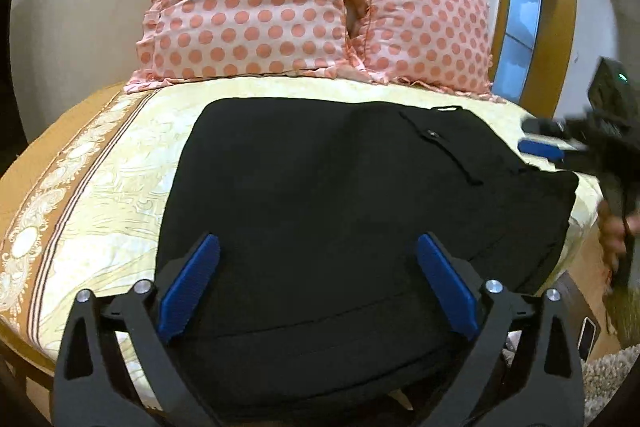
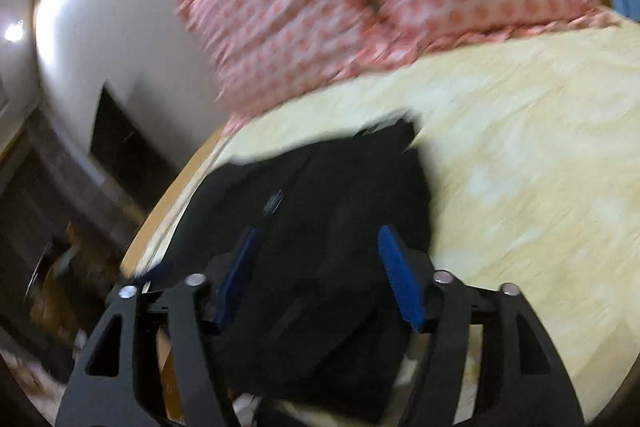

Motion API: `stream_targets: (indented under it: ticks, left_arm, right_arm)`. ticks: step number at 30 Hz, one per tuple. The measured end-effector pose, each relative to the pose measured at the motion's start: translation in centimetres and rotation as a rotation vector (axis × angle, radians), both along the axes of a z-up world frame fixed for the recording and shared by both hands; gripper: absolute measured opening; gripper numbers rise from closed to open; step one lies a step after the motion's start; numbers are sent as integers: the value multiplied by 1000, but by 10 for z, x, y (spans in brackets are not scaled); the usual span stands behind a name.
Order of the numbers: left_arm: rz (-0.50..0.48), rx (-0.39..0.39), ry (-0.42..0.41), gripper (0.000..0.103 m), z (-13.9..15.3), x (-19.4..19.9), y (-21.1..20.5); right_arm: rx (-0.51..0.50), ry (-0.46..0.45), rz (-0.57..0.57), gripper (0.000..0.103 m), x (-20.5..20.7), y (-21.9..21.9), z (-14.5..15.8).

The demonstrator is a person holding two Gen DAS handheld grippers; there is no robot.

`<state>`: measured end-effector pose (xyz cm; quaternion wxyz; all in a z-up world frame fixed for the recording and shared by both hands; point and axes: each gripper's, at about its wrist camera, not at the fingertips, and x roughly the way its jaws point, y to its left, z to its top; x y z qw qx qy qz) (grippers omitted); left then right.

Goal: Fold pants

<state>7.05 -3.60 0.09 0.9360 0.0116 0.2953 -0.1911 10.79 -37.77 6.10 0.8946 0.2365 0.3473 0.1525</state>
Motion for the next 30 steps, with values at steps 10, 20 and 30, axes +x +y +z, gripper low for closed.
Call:
stream_targets:
  ticks: [10, 20, 30]
  left_arm:
    - [-21, 0, -20, 101, -4, -3, -1]
    - [35, -243, 49, 98, 45, 46, 57]
    - [48, -243, 397, 71, 9, 148, 67]
  right_arm:
    - [-85, 174, 48, 60, 60, 4, -32]
    - [-71, 145, 91, 41, 65, 0, -32]
    - [-50, 132, 127, 36, 73, 3, -36]
